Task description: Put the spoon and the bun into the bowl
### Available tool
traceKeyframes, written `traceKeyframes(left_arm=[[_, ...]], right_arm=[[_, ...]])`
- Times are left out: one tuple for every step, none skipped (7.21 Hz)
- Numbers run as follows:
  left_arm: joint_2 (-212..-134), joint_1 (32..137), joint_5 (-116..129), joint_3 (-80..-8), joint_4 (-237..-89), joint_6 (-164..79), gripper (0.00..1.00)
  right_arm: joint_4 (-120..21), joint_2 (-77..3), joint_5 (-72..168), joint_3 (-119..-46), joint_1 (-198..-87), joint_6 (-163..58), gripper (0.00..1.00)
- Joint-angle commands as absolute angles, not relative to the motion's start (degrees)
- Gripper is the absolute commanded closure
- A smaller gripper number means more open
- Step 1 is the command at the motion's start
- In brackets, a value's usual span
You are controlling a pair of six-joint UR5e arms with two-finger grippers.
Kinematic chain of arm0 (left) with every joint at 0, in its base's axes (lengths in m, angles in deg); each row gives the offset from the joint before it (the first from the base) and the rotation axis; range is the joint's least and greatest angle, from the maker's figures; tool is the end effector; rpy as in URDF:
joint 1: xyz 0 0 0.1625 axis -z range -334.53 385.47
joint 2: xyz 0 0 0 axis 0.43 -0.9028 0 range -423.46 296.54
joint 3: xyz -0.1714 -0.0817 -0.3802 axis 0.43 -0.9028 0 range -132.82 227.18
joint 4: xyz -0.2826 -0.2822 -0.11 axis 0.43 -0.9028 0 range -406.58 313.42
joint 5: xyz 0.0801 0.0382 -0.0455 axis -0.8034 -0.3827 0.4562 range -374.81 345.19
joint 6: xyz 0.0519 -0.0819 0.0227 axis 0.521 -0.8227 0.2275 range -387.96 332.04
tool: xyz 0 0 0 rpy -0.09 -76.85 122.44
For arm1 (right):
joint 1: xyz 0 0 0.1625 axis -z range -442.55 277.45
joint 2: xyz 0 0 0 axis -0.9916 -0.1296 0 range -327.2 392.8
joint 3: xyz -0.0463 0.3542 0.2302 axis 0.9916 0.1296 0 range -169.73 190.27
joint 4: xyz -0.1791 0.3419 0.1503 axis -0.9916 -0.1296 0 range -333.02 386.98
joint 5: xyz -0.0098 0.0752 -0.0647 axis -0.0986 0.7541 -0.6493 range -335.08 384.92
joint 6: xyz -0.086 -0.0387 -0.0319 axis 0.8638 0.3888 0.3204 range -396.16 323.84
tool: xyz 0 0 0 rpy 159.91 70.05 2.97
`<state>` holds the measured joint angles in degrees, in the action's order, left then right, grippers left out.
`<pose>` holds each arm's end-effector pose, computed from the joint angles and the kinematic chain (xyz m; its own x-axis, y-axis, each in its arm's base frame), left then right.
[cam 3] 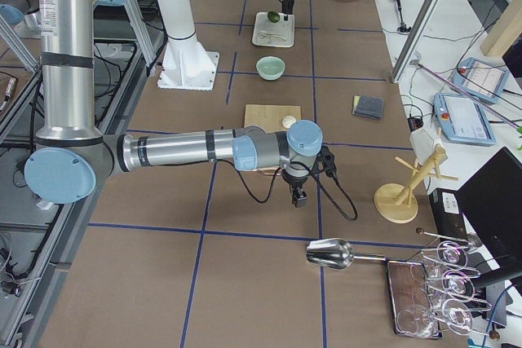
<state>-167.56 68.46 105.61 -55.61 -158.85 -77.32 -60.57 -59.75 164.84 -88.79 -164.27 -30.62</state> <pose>0.3704 -0.4585 0.3780 0.5635 0.2425 -0.7897 -0.0780 0.9673 0.2415 -0.0126 -0.4824 0.5904 0.6033 -0.3041 0.7372 0.2015 0.9526 0.2280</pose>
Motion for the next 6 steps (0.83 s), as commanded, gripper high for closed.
traceKeyframes(left_arm=[[-173.6, 62.0, 97.5, -54.1, -148.6, -80.7, 0.12], [-173.2, 61.8, 97.1, -53.5, -148.8, -80.5, 0.15], [-173.1, 61.1, 97.0, -53.4, -148.9, -80.5, 0.19], [-172.7, 59.9, 97.1, -53.2, -149.0, -80.3, 0.24], [-173.1, 59.8, 97.1, -52.5, -149.1, -80.3, 0.26], [-173.2, 59.8, 97.2, -51.8, -149.1, -80.3, 0.32]], right_arm=[[-60.6, -59.8, 165.2, -88.8, -164.0, -30.5, 0.0], [-60.6, -59.8, 165.2, -88.8, -164.0, -30.5, 0.0], [-60.6, -59.8, 165.2, -88.7, -163.8, -30.5, 0.0], [-60.6, -59.8, 165.2, -88.6, -163.5, -30.5, 0.0], [-60.6, -59.8, 165.2, -88.5, -163.5, -30.5, 0.0], [-60.6, -59.8, 165.2, -88.5, -163.4, -30.5, 0.0]])
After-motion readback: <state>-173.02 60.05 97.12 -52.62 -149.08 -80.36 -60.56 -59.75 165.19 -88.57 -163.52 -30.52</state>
